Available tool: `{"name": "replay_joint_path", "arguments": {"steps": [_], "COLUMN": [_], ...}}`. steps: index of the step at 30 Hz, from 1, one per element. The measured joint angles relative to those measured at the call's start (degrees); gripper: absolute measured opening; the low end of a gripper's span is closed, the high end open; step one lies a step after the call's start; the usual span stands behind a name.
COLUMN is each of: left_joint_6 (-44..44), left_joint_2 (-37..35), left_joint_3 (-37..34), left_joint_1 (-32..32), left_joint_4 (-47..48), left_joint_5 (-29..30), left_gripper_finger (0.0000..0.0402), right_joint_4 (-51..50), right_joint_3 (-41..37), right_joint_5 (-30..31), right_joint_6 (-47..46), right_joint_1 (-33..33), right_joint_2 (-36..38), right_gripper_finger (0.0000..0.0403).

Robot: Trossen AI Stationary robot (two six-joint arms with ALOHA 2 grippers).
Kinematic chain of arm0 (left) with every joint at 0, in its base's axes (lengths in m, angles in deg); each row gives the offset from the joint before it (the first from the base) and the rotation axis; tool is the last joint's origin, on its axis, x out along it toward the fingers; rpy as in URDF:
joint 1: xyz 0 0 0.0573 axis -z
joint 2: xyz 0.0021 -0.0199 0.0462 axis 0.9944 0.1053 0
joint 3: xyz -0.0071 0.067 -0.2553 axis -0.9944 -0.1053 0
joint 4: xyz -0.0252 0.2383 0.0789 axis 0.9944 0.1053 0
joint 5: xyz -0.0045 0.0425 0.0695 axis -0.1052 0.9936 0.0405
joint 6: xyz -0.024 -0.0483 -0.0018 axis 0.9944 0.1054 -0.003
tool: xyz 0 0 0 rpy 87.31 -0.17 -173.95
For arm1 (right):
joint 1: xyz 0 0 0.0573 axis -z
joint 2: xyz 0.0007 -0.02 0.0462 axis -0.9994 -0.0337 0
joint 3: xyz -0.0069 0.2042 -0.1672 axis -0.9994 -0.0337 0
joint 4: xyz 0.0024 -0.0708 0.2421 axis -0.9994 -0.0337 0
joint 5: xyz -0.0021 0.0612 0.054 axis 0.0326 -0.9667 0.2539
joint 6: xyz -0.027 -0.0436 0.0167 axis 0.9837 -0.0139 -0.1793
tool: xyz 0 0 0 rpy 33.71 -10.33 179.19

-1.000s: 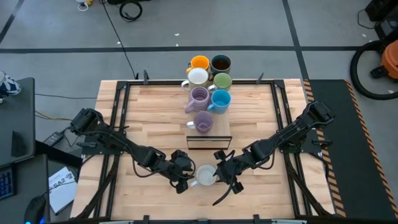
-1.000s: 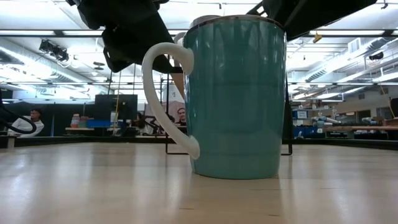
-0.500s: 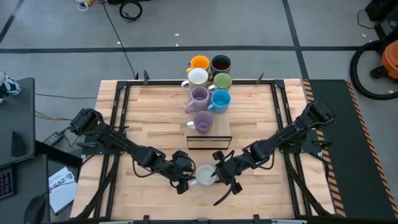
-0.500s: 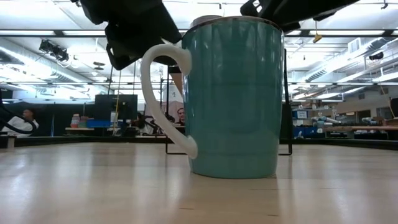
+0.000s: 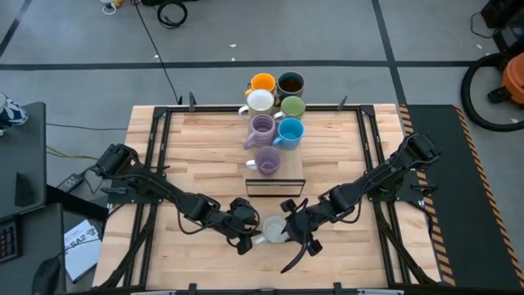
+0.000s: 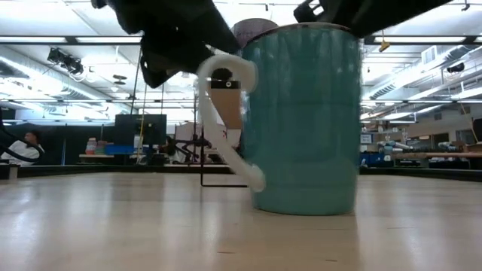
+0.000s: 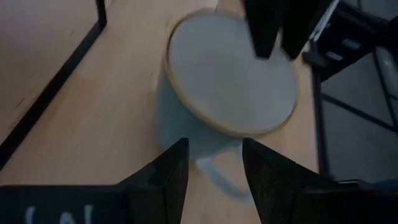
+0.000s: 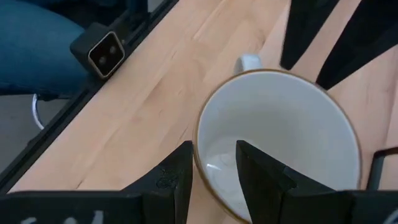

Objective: Place coffee mugs
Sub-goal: Put the white and blue mug on the shelf

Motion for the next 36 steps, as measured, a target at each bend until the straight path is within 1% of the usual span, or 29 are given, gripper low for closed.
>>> {"name": "replay_joint_path", "arguments": {"steps": [11, 14, 19, 26, 31, 36], "left_joint_6": [-0.2, -0.2, -0.2, -0.2, -0.1, -0.1], "left_joint_2": [0.9, 1.0, 1.0, 1.0, 1.0, 1.0], "left_joint_3": [0.0, 0.0, 0.0, 0.0, 0.0, 0.0], "left_joint_1": [-1.8, -1.9, -1.9, -1.9, -1.9, -1.9], "left_joint_4": [-2.9, -3.2, -3.2, -3.3, -3.3, -3.3], "left_joint_5": [-0.2, -0.3, -0.4, -0.5, -0.5, -0.5], "left_gripper_finger": [0.0157, 0.0157, 0.0157, 0.0157, 0.0157, 0.0157], "right_joint_4": [-6.0, -7.3, -8.3, -9.1, -10.7, -11.6], "right_joint_3": [0.1, 0.1, 0.1, 0.1, 0.1, 0.0], "right_joint_5": [-0.1, 0.4, 3.3, 3.7, 3.6, 3.5], "right_joint_6": [-0.4, -0.4, -0.4, -1.0, -1.0, -1.0], "right_joint_1": [-0.8, -0.7, -0.8, -0.6, -0.6, -0.6], "right_joint_2": [0.0, 0.1, 0.1, 0.1, 0.1, 0.0], "right_gripper_finger": [0.0129, 0.0129, 0.0129, 0.0125, 0.0104, 0.0064]}}
